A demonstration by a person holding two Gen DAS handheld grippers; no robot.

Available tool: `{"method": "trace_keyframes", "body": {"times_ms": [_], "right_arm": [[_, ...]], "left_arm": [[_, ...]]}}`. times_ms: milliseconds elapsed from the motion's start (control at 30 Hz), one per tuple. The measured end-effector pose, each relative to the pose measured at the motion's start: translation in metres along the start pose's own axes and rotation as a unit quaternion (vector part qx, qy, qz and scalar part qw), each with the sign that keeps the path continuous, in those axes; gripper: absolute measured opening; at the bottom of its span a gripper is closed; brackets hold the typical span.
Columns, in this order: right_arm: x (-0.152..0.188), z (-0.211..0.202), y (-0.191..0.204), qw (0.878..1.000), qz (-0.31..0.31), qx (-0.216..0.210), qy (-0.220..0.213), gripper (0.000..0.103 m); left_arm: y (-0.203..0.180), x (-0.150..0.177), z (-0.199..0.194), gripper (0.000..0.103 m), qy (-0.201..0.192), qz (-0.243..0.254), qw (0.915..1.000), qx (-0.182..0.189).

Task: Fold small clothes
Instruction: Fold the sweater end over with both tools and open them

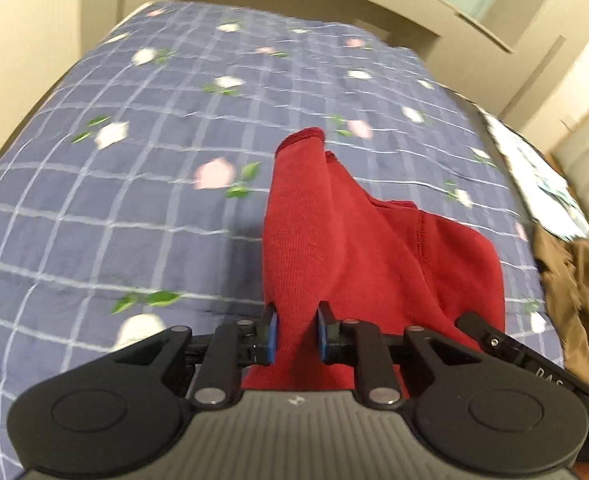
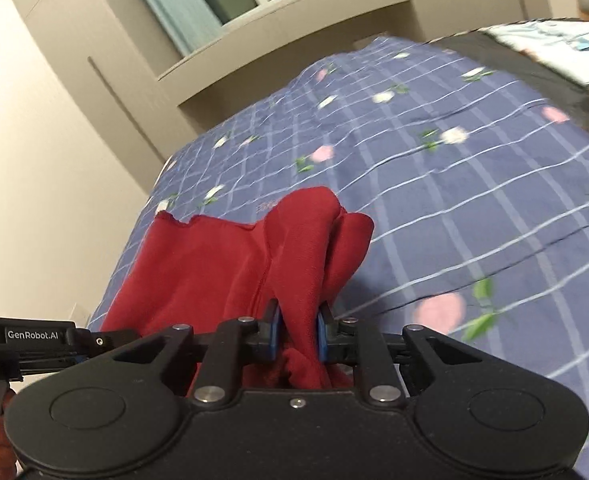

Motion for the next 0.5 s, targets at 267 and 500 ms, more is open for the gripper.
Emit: {"method": "trace_keyframes", "body": {"times_ms": [267,500], "right_arm": [[0.031,0.057,0.007,0.997,-0.016,0.037,0.069,0.02],[0.028,0.032,0.015,0.996,-0.048,0.041,0.055,0.044]], "left_arm": [[0.057,0.023,0.056,0.033,0.082,-0.106,0.9909,-0.009],[0.062,0.017,0.012,0.078,0.041,-0.095,0.9939,-0.037]]}}
Point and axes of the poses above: each gripper's, at about its wrist camera, not at the fingertips, and z roughly the way its jaws point, y to its left, x to its underside, the point moved 2 cm from there along z, roughly the way its jaws point, and after that the axes turned 11 degrees about -x, right-handed, at the moved point
